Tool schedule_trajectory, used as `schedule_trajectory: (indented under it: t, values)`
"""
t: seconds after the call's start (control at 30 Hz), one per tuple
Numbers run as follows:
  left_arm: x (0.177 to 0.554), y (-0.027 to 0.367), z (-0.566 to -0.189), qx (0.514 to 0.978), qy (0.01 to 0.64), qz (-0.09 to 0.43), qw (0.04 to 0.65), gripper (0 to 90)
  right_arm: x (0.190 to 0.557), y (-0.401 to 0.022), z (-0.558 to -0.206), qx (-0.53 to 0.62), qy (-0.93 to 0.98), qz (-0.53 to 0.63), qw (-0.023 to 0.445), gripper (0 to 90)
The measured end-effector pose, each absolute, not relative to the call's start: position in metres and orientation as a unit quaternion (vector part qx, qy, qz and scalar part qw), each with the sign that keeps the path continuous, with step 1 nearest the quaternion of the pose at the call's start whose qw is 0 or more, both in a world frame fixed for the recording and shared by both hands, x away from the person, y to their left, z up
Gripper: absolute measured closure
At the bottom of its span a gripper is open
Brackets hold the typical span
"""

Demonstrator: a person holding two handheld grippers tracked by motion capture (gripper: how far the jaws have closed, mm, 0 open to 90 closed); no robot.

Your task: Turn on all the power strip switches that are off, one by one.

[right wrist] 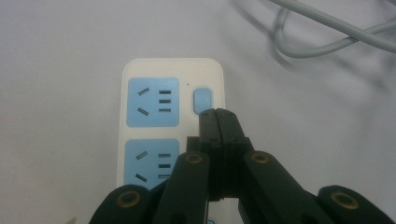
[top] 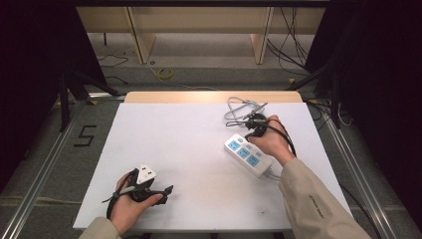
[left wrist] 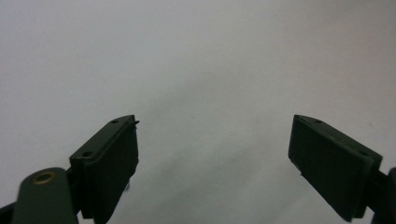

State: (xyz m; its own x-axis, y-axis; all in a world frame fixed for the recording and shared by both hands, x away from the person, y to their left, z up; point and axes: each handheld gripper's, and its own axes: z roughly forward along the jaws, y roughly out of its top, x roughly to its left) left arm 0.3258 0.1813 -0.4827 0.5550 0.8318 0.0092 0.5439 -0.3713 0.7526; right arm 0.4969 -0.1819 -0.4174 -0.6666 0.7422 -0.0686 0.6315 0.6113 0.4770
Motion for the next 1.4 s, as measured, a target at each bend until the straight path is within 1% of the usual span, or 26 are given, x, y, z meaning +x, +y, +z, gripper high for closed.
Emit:
schedule_trajectory:
  t: [1.4]
  values:
    - [0.325, 0.182, -0.483, 0.803, 0.428, 0.2, 0.363, 15.7, 0.514, -0.16, -0.42, 0.384, 0.892, 0.201, 0.128, 90.0]
